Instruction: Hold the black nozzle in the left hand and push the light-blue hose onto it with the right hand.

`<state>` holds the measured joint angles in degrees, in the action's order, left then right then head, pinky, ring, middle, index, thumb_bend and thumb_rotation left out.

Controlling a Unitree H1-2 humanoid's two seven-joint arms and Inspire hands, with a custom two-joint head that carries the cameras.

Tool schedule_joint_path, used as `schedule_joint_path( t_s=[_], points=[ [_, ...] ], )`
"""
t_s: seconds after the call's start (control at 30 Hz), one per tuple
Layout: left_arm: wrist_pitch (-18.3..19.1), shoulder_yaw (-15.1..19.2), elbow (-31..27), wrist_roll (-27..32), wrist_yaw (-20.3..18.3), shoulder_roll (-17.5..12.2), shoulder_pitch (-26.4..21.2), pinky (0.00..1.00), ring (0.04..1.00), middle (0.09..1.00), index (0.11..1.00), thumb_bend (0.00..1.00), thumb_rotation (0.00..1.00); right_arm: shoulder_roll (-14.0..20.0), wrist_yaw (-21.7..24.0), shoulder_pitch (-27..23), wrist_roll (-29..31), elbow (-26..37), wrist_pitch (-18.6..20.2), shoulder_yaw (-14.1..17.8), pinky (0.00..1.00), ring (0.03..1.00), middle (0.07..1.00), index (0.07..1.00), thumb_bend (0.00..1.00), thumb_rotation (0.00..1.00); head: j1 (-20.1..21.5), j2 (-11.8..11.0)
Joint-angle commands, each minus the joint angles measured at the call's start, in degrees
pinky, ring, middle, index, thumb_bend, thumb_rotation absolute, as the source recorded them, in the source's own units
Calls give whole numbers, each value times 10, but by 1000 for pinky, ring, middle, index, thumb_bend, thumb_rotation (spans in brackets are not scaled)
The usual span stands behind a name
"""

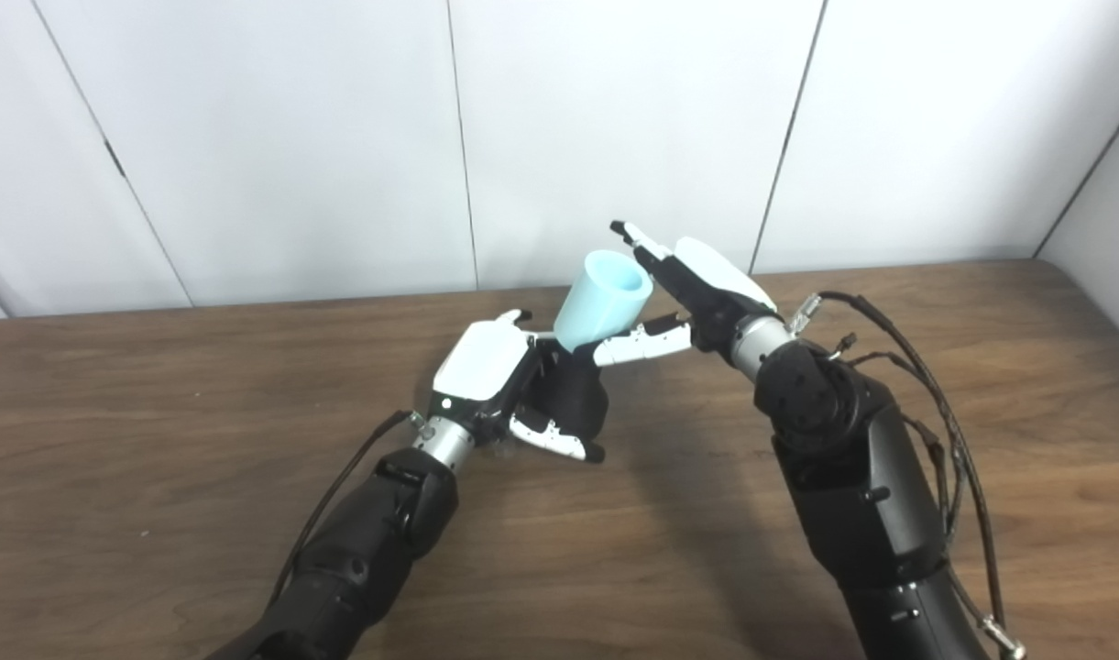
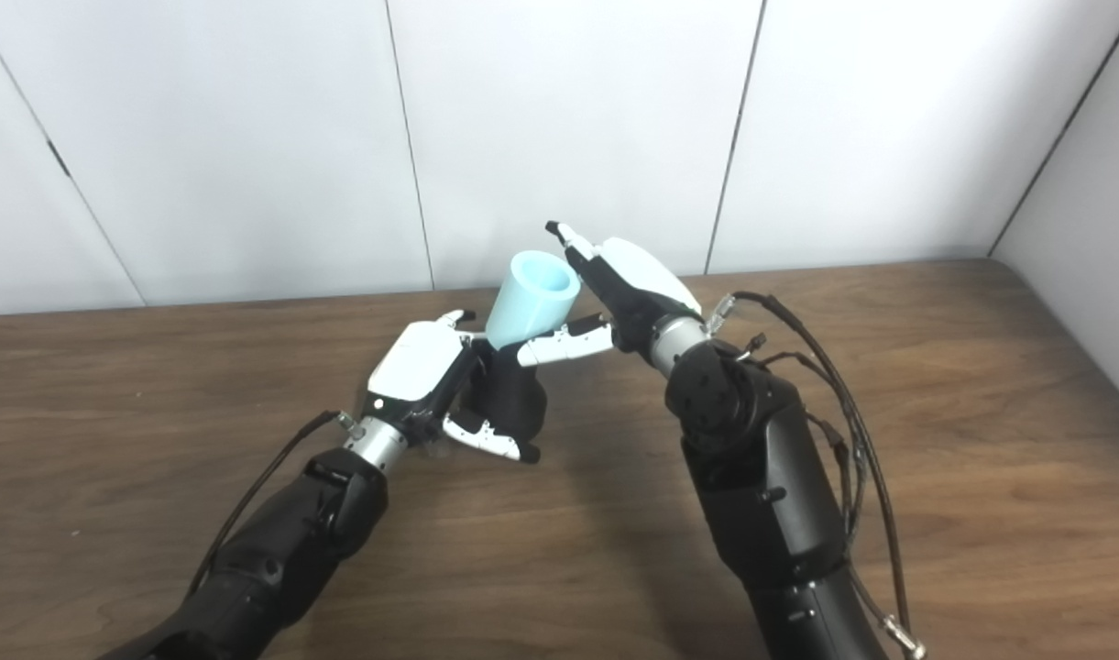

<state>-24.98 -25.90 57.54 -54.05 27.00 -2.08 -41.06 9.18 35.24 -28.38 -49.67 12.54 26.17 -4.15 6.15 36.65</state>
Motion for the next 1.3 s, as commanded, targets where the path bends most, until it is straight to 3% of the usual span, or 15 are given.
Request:
schedule_joint_path(
  t_s=[0.0, 0.27, 0.47, 1.27],
  points=[
    [-1, -21, 163, 36, 44, 65, 228, 897, 460, 423, 529, 500, 0, 15, -43, -45, 21, 34, -24, -3, 953, 1000, 1000, 1000, 1000, 536, 1, 1],
    [4, -20, 167, 37, 39, 65, 224, 901, 461, 412, 525, 499, 0, 27, -33, -38, 12, 84, -50, -32, 944, 1000, 1000, 1000, 1000, 576, 3, -1],
    [6, -21, 170, 35, 39, 66, 222, 897, 461, 417, 526, 500, 0, 33, -33, -40, 8, 100, -40, -44, 947, 1000, 1000, 1000, 1000, 599, 4, -2],
    [6, -19, 171, 36, 40, 66, 221, 900, 460, 416, 527, 499, 0, 50, -46, -38, 26, 71, -27, -28, 935, 1000, 1000, 1000, 1000, 552, 3, -3]
  ],
)
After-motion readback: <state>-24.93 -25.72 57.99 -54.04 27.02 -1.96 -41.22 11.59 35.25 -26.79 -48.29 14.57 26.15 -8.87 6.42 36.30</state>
